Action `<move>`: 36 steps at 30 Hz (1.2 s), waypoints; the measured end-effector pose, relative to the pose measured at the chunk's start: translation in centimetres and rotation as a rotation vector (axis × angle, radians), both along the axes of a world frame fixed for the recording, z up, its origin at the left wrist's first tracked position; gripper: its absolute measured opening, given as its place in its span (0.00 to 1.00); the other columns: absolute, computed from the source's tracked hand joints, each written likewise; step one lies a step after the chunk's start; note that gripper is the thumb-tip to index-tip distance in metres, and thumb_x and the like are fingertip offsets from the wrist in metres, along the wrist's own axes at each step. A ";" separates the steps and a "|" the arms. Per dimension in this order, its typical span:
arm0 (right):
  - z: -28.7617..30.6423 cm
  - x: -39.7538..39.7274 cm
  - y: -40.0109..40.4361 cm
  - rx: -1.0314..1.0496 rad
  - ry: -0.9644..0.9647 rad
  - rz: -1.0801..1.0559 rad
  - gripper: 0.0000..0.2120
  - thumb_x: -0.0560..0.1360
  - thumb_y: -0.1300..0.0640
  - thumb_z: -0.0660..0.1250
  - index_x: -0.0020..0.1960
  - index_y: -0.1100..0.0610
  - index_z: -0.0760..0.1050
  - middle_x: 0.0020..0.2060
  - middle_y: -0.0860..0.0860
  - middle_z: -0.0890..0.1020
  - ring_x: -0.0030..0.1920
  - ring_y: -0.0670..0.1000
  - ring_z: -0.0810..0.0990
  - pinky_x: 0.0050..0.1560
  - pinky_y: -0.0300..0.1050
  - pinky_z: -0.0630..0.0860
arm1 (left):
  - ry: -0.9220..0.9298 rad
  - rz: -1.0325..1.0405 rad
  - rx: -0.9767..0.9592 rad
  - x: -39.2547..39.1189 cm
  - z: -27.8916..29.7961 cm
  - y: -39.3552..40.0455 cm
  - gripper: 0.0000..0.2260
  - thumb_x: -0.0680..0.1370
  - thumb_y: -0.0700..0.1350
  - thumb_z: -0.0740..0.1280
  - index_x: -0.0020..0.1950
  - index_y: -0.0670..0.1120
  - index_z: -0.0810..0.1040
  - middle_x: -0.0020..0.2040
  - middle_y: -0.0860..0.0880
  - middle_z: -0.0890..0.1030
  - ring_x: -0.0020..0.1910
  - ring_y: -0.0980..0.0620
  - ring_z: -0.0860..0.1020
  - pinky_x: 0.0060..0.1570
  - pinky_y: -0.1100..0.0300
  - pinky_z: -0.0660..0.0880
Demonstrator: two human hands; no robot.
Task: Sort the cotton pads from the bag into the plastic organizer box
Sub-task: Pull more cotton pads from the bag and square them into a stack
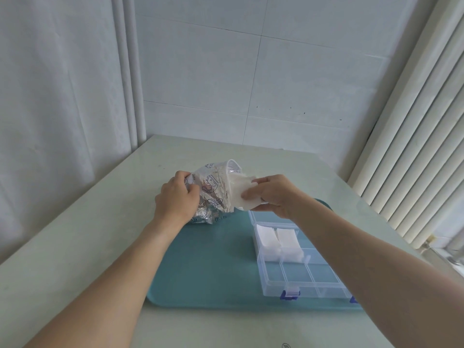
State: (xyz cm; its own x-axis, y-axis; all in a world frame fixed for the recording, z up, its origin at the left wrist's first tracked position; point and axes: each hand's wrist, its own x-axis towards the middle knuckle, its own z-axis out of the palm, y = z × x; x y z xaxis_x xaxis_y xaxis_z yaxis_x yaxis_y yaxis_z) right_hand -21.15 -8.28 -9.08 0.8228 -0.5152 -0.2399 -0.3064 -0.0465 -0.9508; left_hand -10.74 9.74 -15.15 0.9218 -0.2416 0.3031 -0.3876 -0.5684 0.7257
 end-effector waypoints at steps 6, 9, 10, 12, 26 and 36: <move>-0.2 0.8 0.2 -0.122 0.066 -0.002 0.16 0.71 0.73 0.72 0.51 0.65 0.67 0.46 0.58 0.76 0.47 0.62 0.84 0.51 0.57 0.83 | -0.030 0.011 0.049 -0.1 -0.1 -0.2 0.15 0.81 0.45 0.58 0.66 0.46 0.71 0.61 0.42 0.78 0.59 0.39 0.74 0.59 0.45 0.70; -0.4 1.5 0.2 -0.120 0.085 0.018 0.12 0.71 0.72 0.71 0.52 0.68 0.74 0.48 0.62 0.79 0.43 0.60 0.84 0.50 0.54 0.84 | -0.021 0.014 0.045 0.0 -0.1 -0.1 0.15 0.81 0.45 0.58 0.67 0.46 0.71 0.62 0.42 0.78 0.59 0.38 0.73 0.59 0.46 0.70; -0.6 1.8 0.1 -0.111 0.074 0.011 0.13 0.71 0.72 0.71 0.54 0.68 0.75 0.49 0.62 0.79 0.43 0.60 0.84 0.49 0.53 0.84 | -0.017 0.014 0.042 0.0 -0.1 -0.1 0.15 0.81 0.45 0.58 0.67 0.45 0.71 0.62 0.42 0.78 0.60 0.39 0.73 0.60 0.46 0.70; -0.8 2.2 0.2 -0.140 0.052 0.022 0.14 0.71 0.72 0.70 0.56 0.68 0.76 0.52 0.62 0.80 0.46 0.60 0.84 0.48 0.52 0.84 | -0.014 0.011 0.034 -0.1 0.0 -0.1 0.15 0.81 0.44 0.58 0.67 0.45 0.71 0.62 0.42 0.78 0.59 0.39 0.74 0.60 0.45 0.70; 3.7 2.0 1.5 -1.189 0.453 0.735 0.31 0.79 0.68 0.56 0.78 0.47 0.63 0.70 0.54 0.73 0.53 0.52 0.72 0.47 0.40 0.69 | -0.050 0.004 0.045 -0.1 0.1 0.2 0.13 0.81 0.45 0.58 0.64 0.46 0.72 0.58 0.44 0.79 0.57 0.40 0.74 0.58 0.47 0.70; 1.6 0.8 0.0 -0.938 0.025 0.375 0.13 0.71 0.64 0.73 0.54 0.55 0.83 0.48 0.51 0.84 0.48 0.53 0.80 0.47 0.47 0.79 | -0.178 0.086 -0.012 -1.0 0.2 -0.2 0.19 0.78 0.48 0.61 0.66 0.40 0.73 0.63 0.39 0.75 0.64 0.38 0.70 0.61 0.47 0.66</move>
State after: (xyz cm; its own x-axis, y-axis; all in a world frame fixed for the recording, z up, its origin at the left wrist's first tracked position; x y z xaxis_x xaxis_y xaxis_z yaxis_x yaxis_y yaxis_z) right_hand -20.40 -8.30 -7.45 0.9708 -0.2135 0.1099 -0.1374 -0.8693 -0.4748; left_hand -11.78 9.51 -14.94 0.8704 -0.1594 0.4658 -0.4609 -0.5967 0.6569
